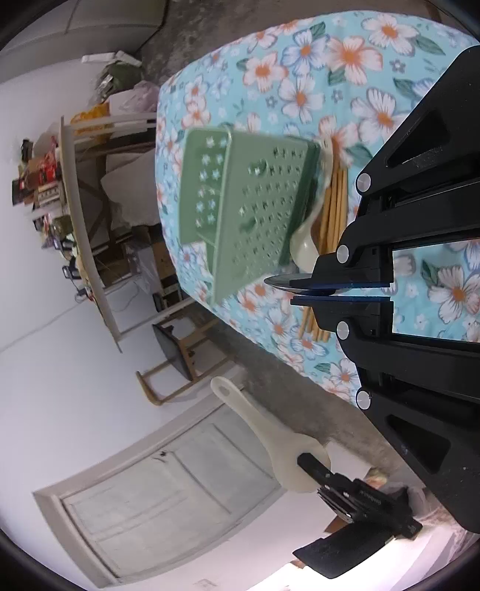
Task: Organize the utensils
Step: 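Lift the steel spoon with the right tool and drop it into the green holder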
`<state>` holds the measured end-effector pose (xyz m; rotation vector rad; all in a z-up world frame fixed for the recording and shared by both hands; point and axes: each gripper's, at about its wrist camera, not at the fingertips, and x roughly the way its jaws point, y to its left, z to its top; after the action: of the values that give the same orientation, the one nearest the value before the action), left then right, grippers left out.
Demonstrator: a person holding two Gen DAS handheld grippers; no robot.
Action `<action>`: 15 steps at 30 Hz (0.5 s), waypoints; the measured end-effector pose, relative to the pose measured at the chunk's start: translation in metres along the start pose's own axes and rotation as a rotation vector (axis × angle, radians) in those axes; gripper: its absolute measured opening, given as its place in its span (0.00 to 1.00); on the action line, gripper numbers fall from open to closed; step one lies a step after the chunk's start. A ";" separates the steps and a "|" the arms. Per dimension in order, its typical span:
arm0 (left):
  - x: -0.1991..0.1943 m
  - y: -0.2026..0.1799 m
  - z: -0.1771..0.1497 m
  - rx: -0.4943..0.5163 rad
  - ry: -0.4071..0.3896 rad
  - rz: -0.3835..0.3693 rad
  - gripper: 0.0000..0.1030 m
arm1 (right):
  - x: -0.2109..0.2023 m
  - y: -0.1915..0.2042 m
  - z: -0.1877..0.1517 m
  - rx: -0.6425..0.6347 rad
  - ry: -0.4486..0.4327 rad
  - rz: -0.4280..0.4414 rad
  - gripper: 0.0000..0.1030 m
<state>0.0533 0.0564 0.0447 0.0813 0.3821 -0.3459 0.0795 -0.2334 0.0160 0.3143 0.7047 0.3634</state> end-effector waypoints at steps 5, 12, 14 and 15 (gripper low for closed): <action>0.016 -0.020 0.031 0.169 0.029 -0.027 0.03 | -0.024 -0.008 0.012 -0.012 -0.052 0.008 0.01; 0.046 -0.030 0.074 0.352 0.122 -0.074 0.03 | -0.050 -0.017 0.041 -0.053 -0.144 0.019 0.01; 0.056 -0.033 0.081 0.406 0.169 -0.095 0.03 | -0.056 -0.021 0.052 -0.057 -0.165 0.037 0.01; 0.062 -0.033 0.086 0.435 0.205 -0.117 0.03 | -0.059 -0.023 0.059 -0.059 -0.178 0.046 0.01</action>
<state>0.1264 -0.0067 0.1004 0.5241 0.5103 -0.5344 0.0834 -0.2884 0.0827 0.3030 0.5115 0.3944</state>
